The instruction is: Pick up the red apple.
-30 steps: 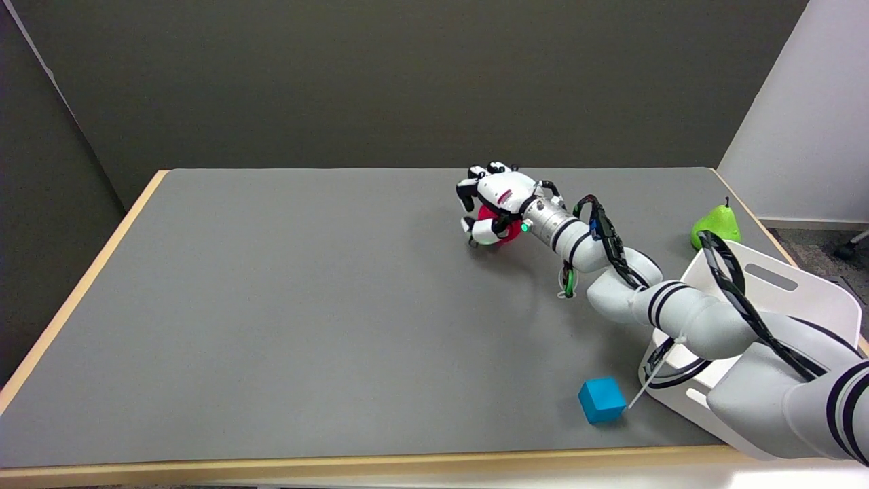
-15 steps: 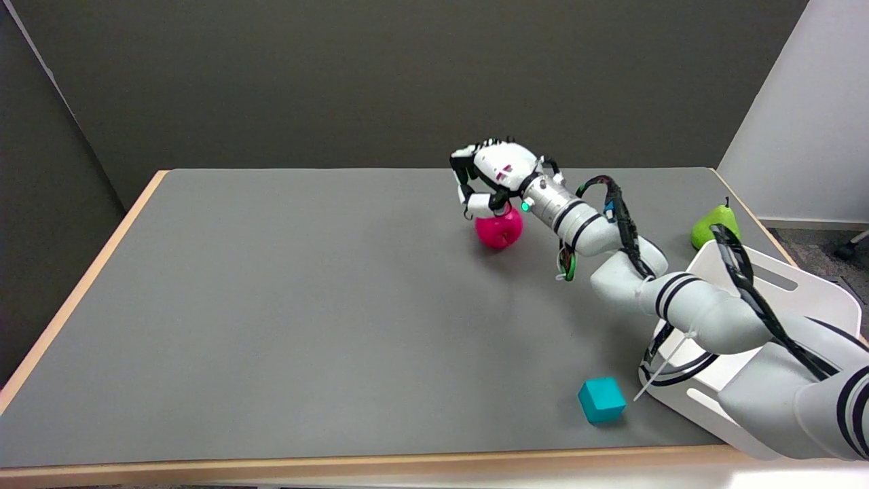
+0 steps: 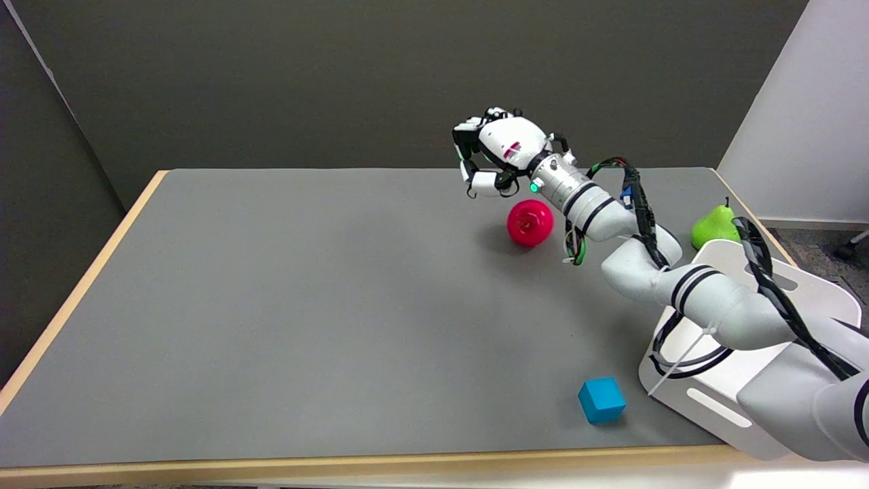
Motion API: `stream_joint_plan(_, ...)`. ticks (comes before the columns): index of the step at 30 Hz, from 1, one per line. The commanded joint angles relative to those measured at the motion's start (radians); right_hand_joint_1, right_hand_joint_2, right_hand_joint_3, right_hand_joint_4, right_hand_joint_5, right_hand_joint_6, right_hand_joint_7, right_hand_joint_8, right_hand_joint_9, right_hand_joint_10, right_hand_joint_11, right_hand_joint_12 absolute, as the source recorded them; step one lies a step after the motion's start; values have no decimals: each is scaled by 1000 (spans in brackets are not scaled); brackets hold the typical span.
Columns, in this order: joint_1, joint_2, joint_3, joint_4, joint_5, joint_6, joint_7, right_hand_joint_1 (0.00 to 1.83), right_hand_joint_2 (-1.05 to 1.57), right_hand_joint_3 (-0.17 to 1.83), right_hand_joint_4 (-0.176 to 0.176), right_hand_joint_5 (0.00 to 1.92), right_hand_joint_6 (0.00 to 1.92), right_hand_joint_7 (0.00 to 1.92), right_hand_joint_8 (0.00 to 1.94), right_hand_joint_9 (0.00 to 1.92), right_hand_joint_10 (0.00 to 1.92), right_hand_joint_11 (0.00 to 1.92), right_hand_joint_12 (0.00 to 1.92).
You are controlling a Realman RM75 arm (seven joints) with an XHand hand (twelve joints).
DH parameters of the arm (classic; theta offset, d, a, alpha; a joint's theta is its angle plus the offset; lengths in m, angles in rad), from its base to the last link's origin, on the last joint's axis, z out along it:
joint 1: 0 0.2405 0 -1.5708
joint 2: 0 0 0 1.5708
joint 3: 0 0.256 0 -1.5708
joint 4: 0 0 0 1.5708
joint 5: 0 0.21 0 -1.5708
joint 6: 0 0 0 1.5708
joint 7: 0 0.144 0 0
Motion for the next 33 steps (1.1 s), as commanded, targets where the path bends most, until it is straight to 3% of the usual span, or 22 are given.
stream_joint_plan(1,-31,31,31,-66,2,-171,-71,616,789,937,-48,655,1403,495,1704,718,1668,5,1920)
stream_joint_plan(3,-55,38,67,-69,2,-208,-71,531,809,921,-9,583,1319,594,1405,677,1393,118,1903)
stream_joint_plan(5,-87,52,105,-48,2,-241,-71,440,783,919,72,472,1049,588,767,525,1073,301,1547)
stream_joint_plan(7,-136,79,141,-1,2,-276,-71,347,729,999,103,419,838,508,578,434,865,297,1398)
stream_joint_plan(11,-232,125,230,118,2,-327,-71,268,711,928,102,309,597,371,402,288,700,186,1249)
stream_joint_plan(14,-320,153,316,226,2,-350,-72,213,655,1011,102,268,555,307,358,225,638,161,1177)
stream_joint_plan(24,-571,209,559,558,1,-422,-169,229,667,935,96,253,507,277,312,187,605,112,1216)
stream_joint_plan(33,-634,296,595,772,1,-535,-169,180,636,999,92,257,533,291,343,202,637,156,1181)
